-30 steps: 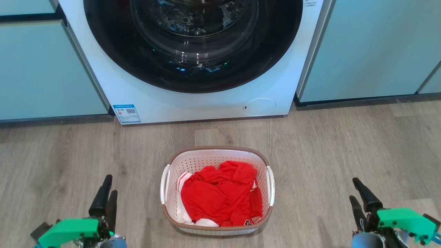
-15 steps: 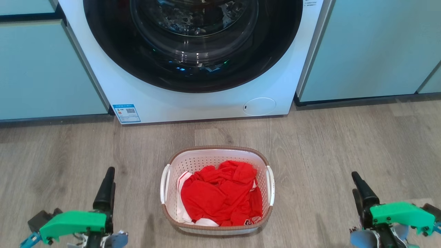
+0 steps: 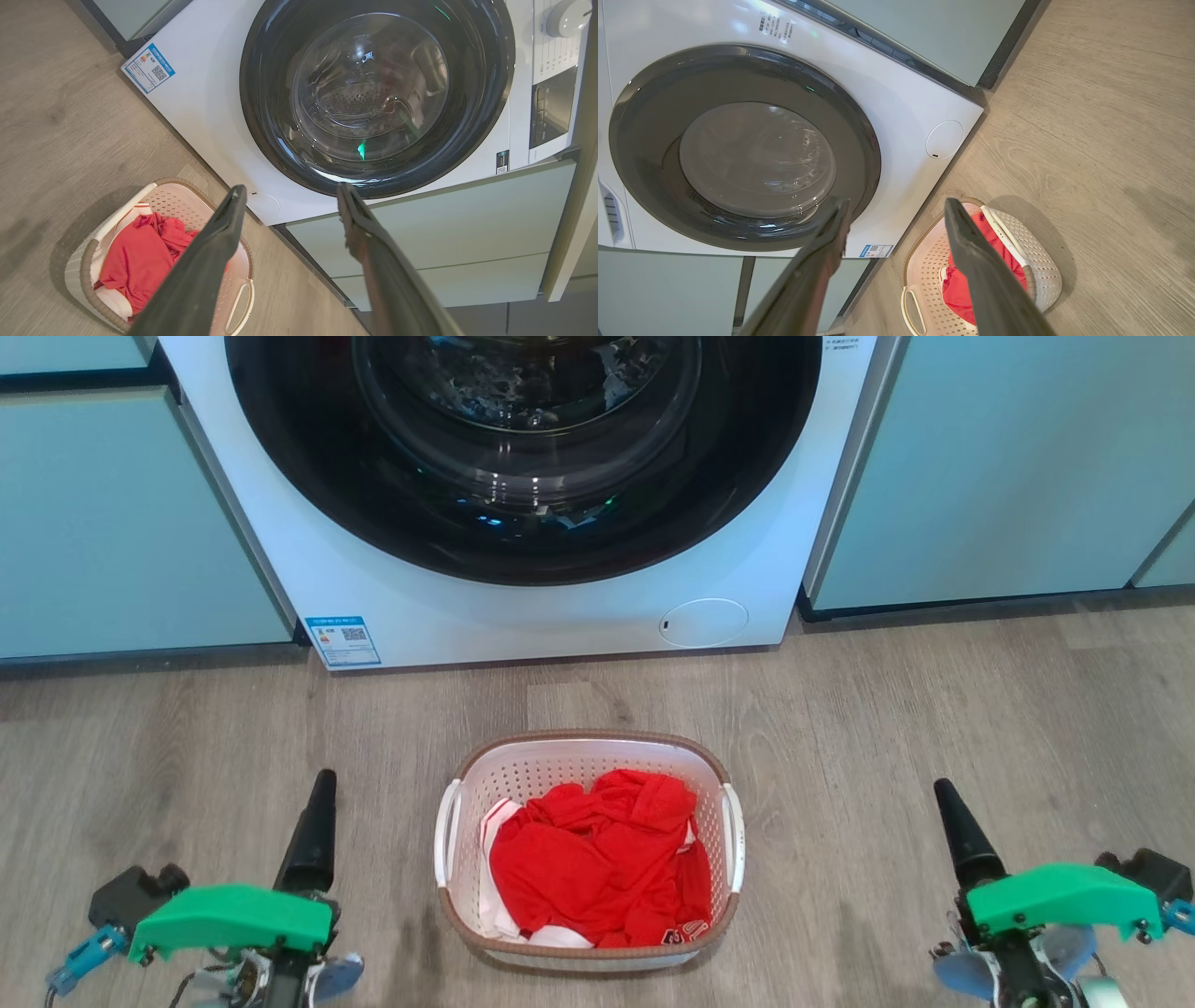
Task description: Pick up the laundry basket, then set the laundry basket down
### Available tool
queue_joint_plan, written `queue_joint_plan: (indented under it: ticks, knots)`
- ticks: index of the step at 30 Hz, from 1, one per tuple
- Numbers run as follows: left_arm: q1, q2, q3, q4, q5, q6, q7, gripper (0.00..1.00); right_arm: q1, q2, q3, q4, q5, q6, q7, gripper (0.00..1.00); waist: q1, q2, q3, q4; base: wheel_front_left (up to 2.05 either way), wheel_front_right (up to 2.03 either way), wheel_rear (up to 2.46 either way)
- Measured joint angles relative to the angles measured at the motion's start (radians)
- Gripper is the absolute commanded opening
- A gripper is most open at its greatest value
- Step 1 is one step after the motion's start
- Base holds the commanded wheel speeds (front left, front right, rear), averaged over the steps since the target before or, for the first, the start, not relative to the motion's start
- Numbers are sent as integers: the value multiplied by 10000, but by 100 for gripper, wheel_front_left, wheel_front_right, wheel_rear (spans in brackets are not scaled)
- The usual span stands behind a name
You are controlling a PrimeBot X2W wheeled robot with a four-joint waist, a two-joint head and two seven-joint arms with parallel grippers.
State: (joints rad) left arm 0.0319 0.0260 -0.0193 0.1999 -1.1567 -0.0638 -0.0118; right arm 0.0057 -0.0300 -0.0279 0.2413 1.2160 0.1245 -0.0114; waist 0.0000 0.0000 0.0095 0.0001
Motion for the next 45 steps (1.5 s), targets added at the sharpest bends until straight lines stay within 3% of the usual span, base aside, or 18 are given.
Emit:
queue_joint_plan:
  ticks: [17,34,45]
  knots:
    - [61,42,-654,-462,2982,470,-443,100,2,-6,679,-150,-2295,0,-447,100,0,0,-63,-12,0,0,0]
    - [332,270,-1197,-844,5231,1007,-961,100,4,-48,1275,-213,-4385,0,-982,100,0,0,-115,-41,0,0,0]
    - [356,322,-1427,-947,6404,1129,-1279,100,3,-54,1544,-391,-5503,0,-1243,100,0,0,-123,-69,0,0,0]
